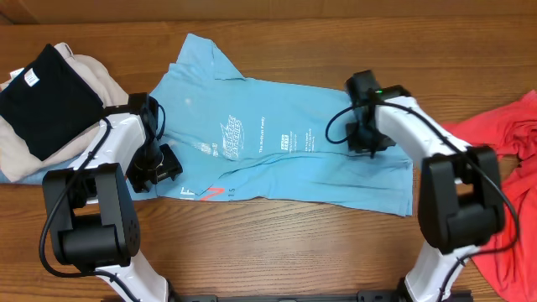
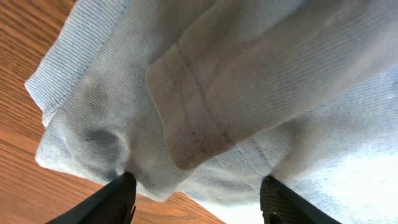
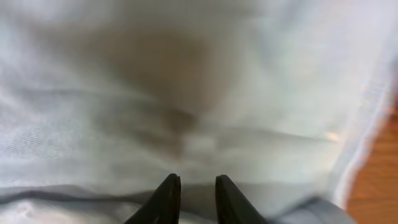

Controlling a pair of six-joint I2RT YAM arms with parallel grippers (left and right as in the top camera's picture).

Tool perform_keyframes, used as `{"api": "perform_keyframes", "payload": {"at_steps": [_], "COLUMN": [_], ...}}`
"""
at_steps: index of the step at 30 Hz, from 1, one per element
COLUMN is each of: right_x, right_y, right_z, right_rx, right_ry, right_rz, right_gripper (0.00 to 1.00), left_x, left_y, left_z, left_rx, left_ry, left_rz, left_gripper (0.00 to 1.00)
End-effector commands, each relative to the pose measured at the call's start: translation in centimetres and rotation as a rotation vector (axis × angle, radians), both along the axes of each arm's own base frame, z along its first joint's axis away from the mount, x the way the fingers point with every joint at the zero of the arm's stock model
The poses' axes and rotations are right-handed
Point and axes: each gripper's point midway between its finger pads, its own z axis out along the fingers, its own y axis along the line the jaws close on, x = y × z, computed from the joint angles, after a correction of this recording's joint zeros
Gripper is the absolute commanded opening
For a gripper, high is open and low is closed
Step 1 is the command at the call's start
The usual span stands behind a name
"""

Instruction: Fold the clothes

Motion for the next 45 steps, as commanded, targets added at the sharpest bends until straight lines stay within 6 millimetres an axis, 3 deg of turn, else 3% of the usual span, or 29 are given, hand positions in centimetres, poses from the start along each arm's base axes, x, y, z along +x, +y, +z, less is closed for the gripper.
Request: {"api": "perform_keyframes", "payload": {"at_steps": [1,5,10,18,23,30,34,39,45], "right_x": [0.9,-1.0,-4.5,-6.1,-8.1,-9.3,-11.0,-13.3,-14.2], "right_y": [-0.7,-0.9,-1.4,-3.2,-3.2,-3.1,-3.2,-3.5,-5.6], "right_z": [4.9,5.4,3.9,0.3,-1.7,-4.7,-5.1,-4.8,-4.5], "right_rx": [0.053,0.089,0.074,0.098,0.105,0.12,0.109,0.089,0.003], "right_ry": [-0.128,-0.064,0.062,0.087,0.13,0.11,0.167,0.257,0.268], "right_rz": [-0.089,-0.105,-0.153,-0.258,-0.259,-0.258,-0.262,-0.279,-0.384], "right_gripper": [0.23,0.23,0.24,0.29,0.31,0.37,0.37,0.33,0.31], "left_x": [0.6,0.7,0.9,1.7,1.4,1.0,-0.4,-3.7,-7.4], "left_y": [0.1,0.1,0.1,0.2,0.6,0.7,0.6,0.3,-0.1], "left_z": [0.2,0.2,0.2,0.1,-0.1,-1.0,-1.9,-2.8,-3.1], "left_rx": [-0.007,-0.007,-0.005,0.001,0.025,0.033,0.03,0.024,0.027], "left_ry": [-0.017,-0.021,-0.029,-0.061,-0.052,-0.053,-0.019,0.08,0.198], "left_rz": [-0.006,-0.006,-0.007,-0.007,-0.01,-0.011,-0.011,0.015,0.062], "left_gripper": [0.66,0.66,0.67,0.66,0.66,0.66,0.66,0.64,0.64]}}
